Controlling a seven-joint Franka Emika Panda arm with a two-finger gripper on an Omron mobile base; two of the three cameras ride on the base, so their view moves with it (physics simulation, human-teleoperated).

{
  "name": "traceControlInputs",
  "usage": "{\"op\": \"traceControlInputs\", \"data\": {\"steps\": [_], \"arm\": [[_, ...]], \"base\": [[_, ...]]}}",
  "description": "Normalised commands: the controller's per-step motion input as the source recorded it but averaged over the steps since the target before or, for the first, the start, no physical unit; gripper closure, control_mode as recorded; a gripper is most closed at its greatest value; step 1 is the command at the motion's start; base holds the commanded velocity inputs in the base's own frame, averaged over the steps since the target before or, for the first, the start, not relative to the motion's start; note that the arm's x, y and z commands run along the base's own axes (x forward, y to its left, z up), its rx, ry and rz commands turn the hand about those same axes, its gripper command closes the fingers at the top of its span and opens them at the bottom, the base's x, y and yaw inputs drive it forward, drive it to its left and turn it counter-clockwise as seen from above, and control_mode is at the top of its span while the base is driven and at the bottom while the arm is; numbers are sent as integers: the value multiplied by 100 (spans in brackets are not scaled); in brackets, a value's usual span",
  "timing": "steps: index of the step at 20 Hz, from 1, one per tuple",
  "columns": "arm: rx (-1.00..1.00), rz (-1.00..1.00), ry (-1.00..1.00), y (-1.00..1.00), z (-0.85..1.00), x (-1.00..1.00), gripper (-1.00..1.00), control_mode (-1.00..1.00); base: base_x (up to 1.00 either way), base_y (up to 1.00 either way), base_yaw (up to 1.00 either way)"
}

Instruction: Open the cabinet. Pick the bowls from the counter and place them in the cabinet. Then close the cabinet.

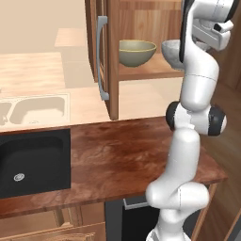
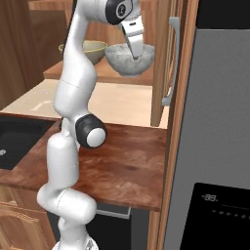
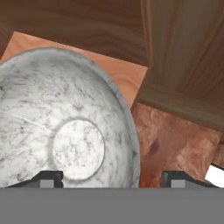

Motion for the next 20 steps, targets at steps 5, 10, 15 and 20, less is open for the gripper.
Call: {"op": "traceControlInputs", "data": {"steps": [5,10,15,20], "arm": [[0,-1,-29,0,-19,25,-100,-100],[0,-1,-51,6,18,-3,-100,-100],[5,-6,-34,-1,51,-99,-100,-100],[1,-6,-30,0,48,-100,-100,-100]], "base": [[0,0,0],[0,0,0],[0,0,0],[0,0,0]]}}
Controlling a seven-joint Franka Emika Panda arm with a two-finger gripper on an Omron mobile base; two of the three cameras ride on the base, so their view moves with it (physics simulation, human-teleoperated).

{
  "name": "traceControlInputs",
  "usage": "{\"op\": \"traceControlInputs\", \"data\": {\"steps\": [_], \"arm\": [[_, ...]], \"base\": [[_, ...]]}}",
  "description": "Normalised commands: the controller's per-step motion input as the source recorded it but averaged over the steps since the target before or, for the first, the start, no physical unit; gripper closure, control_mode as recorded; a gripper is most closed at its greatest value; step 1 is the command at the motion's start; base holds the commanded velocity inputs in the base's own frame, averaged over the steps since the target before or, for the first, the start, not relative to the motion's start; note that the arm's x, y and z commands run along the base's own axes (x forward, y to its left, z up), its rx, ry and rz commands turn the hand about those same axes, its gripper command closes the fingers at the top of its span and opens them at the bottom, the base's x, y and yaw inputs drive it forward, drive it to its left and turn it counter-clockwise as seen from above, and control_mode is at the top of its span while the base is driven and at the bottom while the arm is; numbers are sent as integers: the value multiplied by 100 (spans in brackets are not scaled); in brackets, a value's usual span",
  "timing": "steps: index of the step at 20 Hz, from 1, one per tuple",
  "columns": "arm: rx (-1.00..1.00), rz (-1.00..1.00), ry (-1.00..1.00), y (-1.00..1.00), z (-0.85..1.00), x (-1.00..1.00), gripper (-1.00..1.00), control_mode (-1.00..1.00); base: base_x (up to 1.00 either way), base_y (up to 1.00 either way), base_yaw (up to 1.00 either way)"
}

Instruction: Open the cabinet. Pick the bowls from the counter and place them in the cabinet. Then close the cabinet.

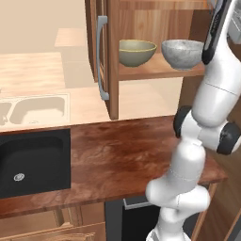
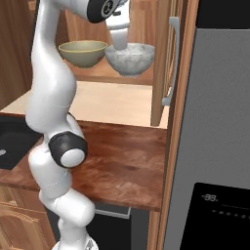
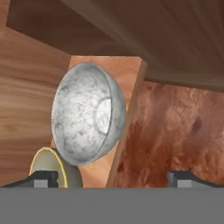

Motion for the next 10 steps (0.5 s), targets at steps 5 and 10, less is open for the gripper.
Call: {"op": "traceControlInputs", "data": {"steps": [5,10], "arm": [[-1,-1,-54,1,-59,-100,-100,-100],[-14,0,-46,26,-100,-100,-100,-100]], "base": [[0,0,0],[0,0,0]]}}
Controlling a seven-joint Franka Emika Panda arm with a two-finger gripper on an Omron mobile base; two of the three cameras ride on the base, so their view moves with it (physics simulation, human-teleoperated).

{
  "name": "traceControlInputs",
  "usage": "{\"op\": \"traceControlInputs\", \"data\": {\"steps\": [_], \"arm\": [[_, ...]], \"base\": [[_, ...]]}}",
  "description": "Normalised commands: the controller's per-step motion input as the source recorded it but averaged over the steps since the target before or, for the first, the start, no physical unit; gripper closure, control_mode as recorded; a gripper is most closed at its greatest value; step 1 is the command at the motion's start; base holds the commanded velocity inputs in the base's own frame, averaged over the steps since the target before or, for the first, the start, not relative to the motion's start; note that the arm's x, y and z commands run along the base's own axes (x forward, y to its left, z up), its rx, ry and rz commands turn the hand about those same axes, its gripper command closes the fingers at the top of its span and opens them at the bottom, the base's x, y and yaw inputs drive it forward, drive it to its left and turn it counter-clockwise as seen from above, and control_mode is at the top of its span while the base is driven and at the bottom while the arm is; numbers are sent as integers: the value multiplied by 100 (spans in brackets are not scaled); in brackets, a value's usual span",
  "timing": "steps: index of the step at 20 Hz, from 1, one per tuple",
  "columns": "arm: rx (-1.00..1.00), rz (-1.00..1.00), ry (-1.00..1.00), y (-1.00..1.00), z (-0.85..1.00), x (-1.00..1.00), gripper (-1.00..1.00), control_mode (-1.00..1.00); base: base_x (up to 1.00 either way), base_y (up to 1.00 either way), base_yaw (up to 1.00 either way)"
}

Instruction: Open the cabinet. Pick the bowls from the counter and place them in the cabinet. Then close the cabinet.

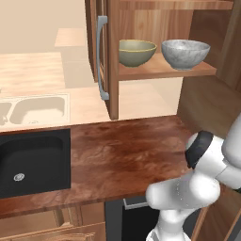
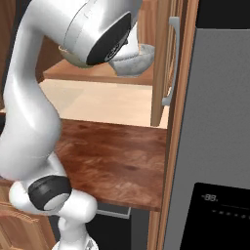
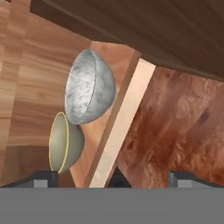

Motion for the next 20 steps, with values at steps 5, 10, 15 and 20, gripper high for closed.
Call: {"op": "traceControlInputs", "data": {"steps": [5,10,15,20], "arm": [[-17,0,-45,45,-100,-100,-100,-100],[-22,0,-59,100,-100,-95,-100,-100],[-13,-4,-70,82,-100,-43,-100,-100],[0,-15,-51,10,-10,-40,-100,-100]], "base": [[0,0,0],[0,0,0],[0,0,0],[0,0,0]]}}
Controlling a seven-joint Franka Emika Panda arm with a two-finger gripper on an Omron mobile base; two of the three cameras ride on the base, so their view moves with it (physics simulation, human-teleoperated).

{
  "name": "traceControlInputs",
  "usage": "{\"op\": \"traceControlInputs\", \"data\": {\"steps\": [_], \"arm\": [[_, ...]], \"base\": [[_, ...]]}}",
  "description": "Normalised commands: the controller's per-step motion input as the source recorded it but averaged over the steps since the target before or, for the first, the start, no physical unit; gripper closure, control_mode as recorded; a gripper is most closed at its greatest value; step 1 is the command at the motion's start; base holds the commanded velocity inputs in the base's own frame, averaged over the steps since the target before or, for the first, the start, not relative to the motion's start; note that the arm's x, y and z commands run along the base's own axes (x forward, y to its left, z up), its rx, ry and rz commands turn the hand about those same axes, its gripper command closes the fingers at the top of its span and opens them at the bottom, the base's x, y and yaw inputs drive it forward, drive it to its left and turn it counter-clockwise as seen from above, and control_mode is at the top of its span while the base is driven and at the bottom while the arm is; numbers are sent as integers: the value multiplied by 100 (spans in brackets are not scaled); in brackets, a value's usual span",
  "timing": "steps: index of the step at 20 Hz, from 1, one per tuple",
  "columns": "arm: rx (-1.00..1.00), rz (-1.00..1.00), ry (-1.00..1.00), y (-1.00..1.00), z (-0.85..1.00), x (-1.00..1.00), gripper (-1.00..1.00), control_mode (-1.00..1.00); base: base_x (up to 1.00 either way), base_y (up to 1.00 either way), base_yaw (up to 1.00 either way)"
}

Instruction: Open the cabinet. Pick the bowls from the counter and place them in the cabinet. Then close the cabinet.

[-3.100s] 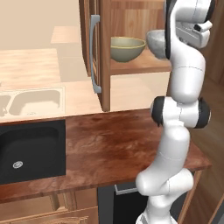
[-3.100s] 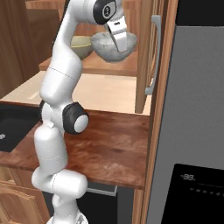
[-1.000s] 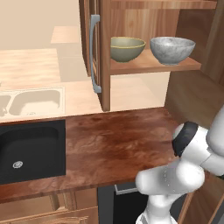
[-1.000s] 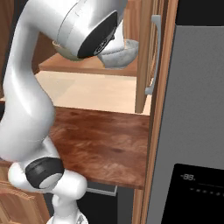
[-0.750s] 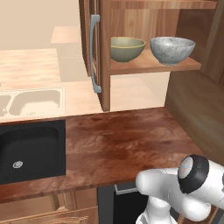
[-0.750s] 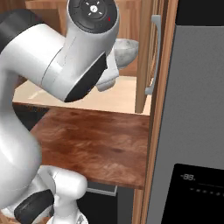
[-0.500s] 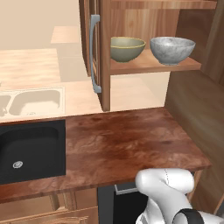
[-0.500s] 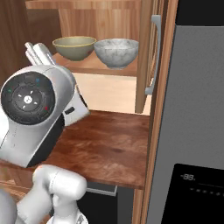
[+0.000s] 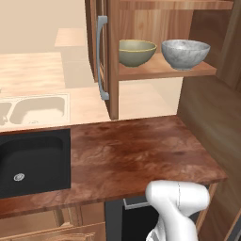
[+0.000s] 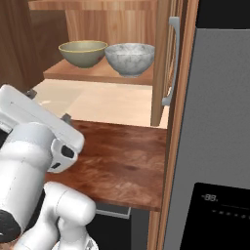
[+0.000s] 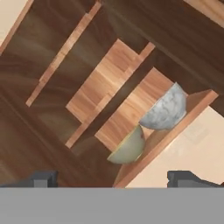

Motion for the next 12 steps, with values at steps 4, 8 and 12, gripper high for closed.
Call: {"op": "traceControlInputs", "data": {"steps": [4,8,12], "arm": [[6,-24,-39,-1,0,-43,-100,-100],[24,-23,-23,-6,1,-53,-100,-100],[27,-28,-14,-9,1,-66,-100,-100]], "base": [[0,0,0],[0,0,0],[0,0,0]]}}
